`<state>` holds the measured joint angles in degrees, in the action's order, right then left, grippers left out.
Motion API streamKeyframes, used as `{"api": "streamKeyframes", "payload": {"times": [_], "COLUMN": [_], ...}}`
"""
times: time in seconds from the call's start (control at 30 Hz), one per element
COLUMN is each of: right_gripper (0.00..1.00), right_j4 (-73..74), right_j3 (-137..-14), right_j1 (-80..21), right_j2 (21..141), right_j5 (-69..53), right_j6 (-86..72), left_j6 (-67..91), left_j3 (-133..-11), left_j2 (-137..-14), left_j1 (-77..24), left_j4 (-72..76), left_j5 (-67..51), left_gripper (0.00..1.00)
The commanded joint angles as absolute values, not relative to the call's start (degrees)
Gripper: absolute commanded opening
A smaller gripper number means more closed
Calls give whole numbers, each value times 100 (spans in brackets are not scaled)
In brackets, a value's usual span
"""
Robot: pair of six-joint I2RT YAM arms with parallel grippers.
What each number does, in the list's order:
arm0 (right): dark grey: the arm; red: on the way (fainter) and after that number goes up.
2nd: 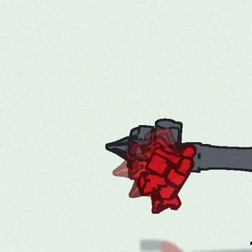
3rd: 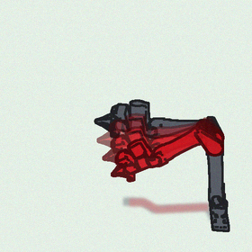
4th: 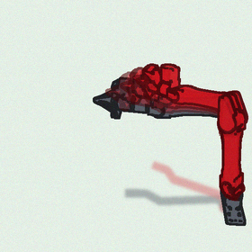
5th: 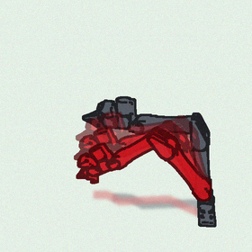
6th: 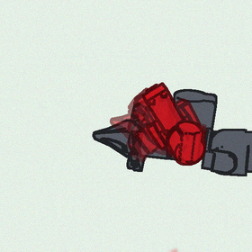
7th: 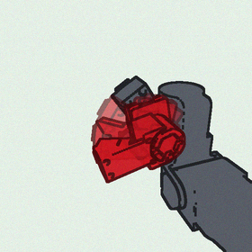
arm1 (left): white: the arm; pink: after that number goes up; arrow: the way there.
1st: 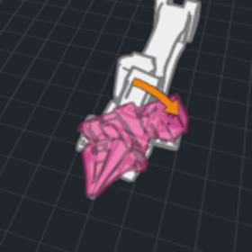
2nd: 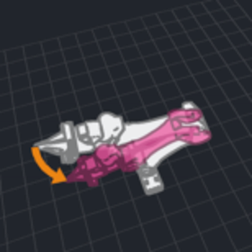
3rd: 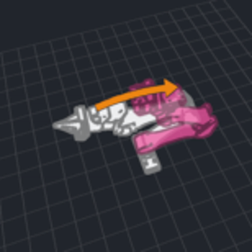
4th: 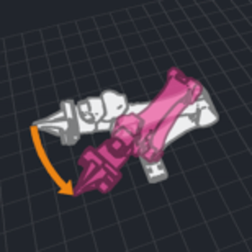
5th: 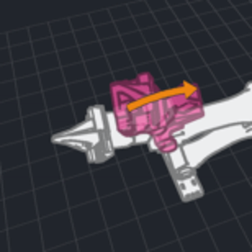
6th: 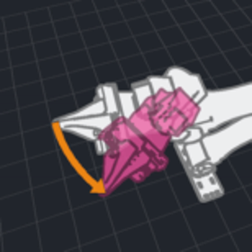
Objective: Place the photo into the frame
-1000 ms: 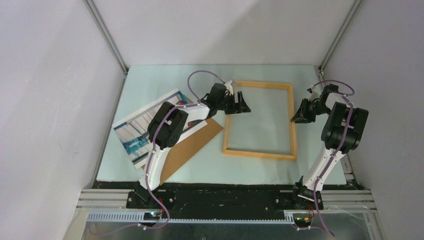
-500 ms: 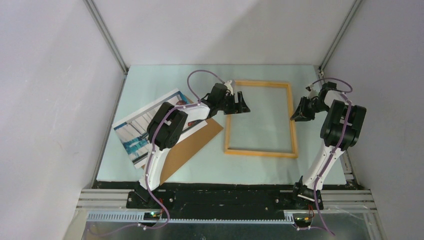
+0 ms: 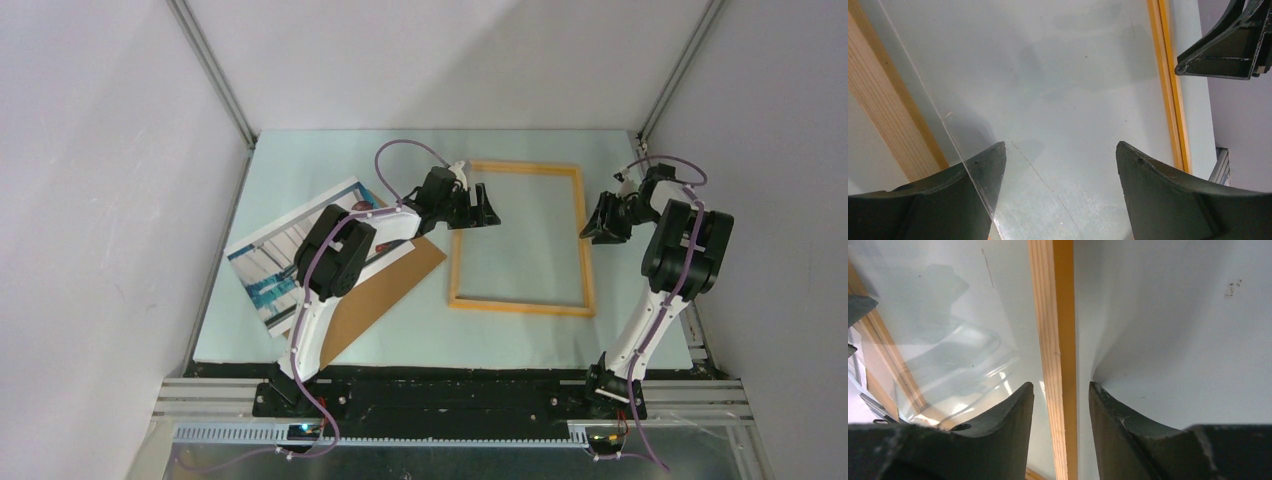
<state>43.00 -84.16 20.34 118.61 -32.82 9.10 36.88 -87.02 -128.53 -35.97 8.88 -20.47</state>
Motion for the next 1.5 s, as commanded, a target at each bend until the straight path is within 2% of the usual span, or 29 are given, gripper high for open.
{"api": "streamKeyframes", "payload": {"times": [0.0,0.3,0.57,0.93,1.47], "right_gripper": [50,55,56,54,50], "right_j4": [4221,3699,3317,3077,2966], "right_j3": [-8633,-8357,-8114,-8191,-8247], "right_j1": [2137,1896,938,-573,-987], "right_j2": [11629,10682,10218,10682,11394], "right_j5": [-3317,-3433,-2956,-2462,-2176], "right_j6": [948,677,832,1256,1301], "left_j6": [3511,3515,3528,3516,3520], "left_j3": [-8737,-8773,-8764,-8771,-8706], "left_j2": [-12688,-12691,-12681,-12688,-12639], "left_j1": [-3625,-3628,-3633,-3633,-3630], "left_j4": [384,335,334,331,332], "left_j5": [-1811,-1810,-1816,-1854,-1846], "left_gripper": [87,87,87,86,86]}}
